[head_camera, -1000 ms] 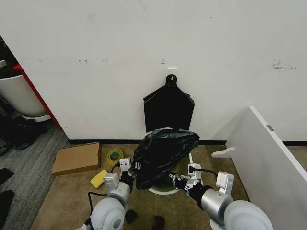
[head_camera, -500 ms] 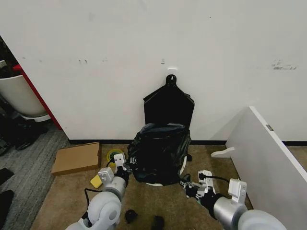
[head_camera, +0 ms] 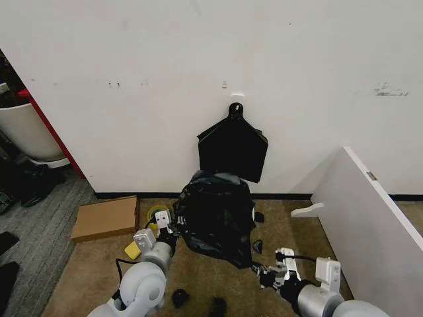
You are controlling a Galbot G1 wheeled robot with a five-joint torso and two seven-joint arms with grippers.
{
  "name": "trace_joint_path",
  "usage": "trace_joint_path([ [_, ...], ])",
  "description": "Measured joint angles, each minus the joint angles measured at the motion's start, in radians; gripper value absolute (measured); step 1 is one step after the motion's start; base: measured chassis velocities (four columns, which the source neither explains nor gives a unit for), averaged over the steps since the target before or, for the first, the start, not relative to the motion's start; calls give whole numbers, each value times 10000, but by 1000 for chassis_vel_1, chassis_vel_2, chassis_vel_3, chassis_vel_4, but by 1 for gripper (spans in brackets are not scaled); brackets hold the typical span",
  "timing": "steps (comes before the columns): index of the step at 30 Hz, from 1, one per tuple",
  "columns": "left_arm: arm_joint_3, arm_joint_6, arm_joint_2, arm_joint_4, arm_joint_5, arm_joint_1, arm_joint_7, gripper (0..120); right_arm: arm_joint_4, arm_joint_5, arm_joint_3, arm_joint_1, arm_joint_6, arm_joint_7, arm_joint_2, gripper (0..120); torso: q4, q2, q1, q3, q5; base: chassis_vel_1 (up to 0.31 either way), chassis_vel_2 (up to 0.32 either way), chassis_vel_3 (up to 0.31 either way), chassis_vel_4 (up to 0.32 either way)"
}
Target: Place the garbage bag over the trash bin.
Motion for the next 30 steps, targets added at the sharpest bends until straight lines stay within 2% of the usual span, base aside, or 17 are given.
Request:
trace_joint_path([
  [8, -13, 269, 131, -337, -278, 62, -163, 1, -762, -760, -192, 551, 72, -177, 15, 0, 2, 0, 0, 1, 3, 0, 0, 0, 0],
  [15, -47, 144, 107, -146, -184, 75, -172, 1, -571, -401, 90, 299, 505, -365, -31, 0, 0, 0, 0, 1, 0, 0, 0, 0, 0],
  [18, -68, 100, 100, -40, -196, 51, -173, 1, -470, -235, 393, 137, 1011, -785, -57, 11, 0, 0, 0, 1, 0, 0, 0, 0, 0],
  [21, -72, 108, 119, -20, -208, 42, -181, 1, -440, -227, 521, 47, 1324, -1109, -72, 16, 0, 0, 0, 1, 0, 0, 0, 0, 0],
  [22, -74, 133, 151, -6, -230, 40, -199, 1, -370, -235, 609, -80, 1719, -1679, -84, 25, 0, 0, 0, 1, 0, 0, 0, 0, 0],
  [24, -75, 142, 170, -6, -251, 40, -208, 1, -277, -327, 600, -191, 2045, -2193, -87, 33, 0, 0, 0, 1, 0, 0, 0, 0, 0],
  [26, -76, 144, 173, -5, -259, 40, -209, 1, -214, -366, 576, -241, 2151, -2404, -87, 36, 0, 0, 0, 0, 0, 0, 0, 0, 0],
  [30, -76, 152, 194, -13, -284, 35, -212, 1, -10, -454, 512, -351, 2272, -3077, -120, 53, 0, 0, 0, 0, 0, 0, 0, 0, 0],
])
